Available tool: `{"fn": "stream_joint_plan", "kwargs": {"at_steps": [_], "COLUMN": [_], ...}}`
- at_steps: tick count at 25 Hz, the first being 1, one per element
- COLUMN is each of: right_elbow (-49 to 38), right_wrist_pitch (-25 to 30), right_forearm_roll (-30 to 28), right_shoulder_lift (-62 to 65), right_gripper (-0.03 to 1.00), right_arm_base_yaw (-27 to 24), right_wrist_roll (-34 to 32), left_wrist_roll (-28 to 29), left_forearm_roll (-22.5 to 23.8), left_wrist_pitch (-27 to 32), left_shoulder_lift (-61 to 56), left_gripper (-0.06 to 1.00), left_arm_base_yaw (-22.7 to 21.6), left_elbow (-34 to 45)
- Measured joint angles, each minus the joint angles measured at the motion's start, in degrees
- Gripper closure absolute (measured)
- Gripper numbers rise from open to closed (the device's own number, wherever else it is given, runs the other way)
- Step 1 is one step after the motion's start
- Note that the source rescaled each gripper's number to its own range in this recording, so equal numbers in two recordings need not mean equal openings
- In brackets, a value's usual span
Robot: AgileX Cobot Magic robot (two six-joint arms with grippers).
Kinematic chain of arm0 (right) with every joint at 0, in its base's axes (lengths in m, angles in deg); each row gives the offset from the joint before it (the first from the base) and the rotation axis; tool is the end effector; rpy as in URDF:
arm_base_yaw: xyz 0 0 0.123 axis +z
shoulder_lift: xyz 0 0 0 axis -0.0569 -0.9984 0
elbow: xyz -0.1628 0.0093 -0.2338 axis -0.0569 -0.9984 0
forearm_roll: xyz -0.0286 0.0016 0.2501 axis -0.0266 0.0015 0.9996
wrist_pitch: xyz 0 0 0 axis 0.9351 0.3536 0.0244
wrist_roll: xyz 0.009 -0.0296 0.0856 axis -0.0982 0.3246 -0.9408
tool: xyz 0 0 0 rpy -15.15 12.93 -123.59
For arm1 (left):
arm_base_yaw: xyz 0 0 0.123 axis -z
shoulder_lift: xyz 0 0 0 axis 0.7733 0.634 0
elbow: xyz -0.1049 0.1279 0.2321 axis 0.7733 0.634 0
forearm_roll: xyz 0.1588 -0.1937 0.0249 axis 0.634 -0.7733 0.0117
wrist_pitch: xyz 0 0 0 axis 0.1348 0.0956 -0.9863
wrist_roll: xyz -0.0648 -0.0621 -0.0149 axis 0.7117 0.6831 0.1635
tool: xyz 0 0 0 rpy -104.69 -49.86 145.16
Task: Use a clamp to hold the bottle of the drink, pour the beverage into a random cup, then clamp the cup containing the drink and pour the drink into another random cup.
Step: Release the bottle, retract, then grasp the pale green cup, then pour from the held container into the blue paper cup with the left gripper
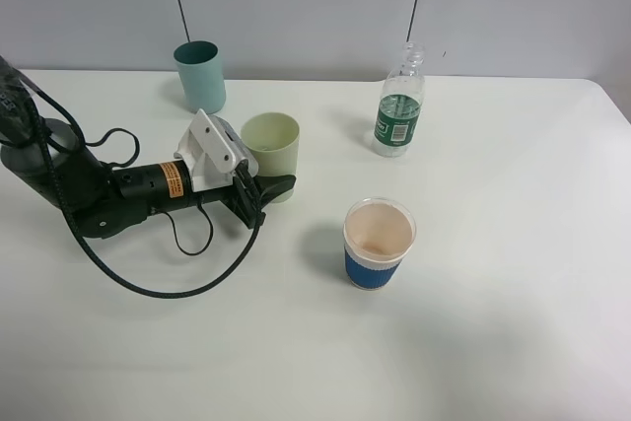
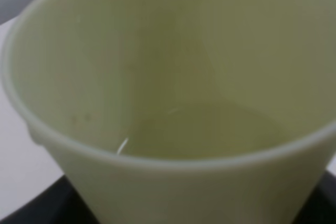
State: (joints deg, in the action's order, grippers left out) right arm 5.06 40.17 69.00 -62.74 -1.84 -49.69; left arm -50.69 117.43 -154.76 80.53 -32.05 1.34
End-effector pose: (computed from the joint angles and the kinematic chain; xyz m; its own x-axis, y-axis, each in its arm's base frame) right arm -0.0049 0.0046 0.2779 -0.4485 0.0108 -0.8937 0.0357 0.9993 -0.0058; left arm 0.3002 -0.1549 0.0581 -0.0850 0.2329 -0.9688 0.8157 0.5746 0.0665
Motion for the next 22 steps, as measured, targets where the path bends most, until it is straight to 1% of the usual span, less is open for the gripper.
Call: {"fn": "stream_joint_plan", "kwargs": {"at_steps": [5, 7, 10, 13, 19, 22], "right_elbow": [0.00, 0.00, 0.00, 0.00, 0.00, 0.00], "right_wrist_pitch": [0.00, 0.00, 0.00, 0.00, 0.00, 0.00], "right_forearm_roll": [0.00, 0.00, 0.00, 0.00, 0.00, 0.00], "right_shoulder_lift": [0.00, 0.00, 0.00, 0.00, 0.00, 0.00], "right_gripper": [-0.03, -0.03, -0.03, -0.03, -0.03, -0.03], "right_arm_base_yaw": [0.00, 0.00, 0.00, 0.00, 0.00, 0.00], "right_wrist_roll": [0.00, 0.00, 0.00, 0.00, 0.00, 0.00], "left_wrist_roll": [0.57, 2.00, 4.03, 4.56, 4.69, 4.53], "left_forearm_roll": [0.04, -0.09, -1.82, -6.56, -19.99, -24.89], "left_wrist_pitch": [1.56, 3.03, 5.28, 5.72, 6.84, 7.17], "left_shoulder_lift": [-1.11, -2.60, -5.64, -8.82, -13.66, -15.98], "left_gripper": [0.90, 0.90, 0.90, 0.90, 0.90, 0.90], "left_arm_base_yaw": [0.00, 0.00, 0.22, 0.88, 1.52, 1.52], "left_elbow": [0.00, 0.05, 0.42, 1.86, 6.51, 8.64]}}
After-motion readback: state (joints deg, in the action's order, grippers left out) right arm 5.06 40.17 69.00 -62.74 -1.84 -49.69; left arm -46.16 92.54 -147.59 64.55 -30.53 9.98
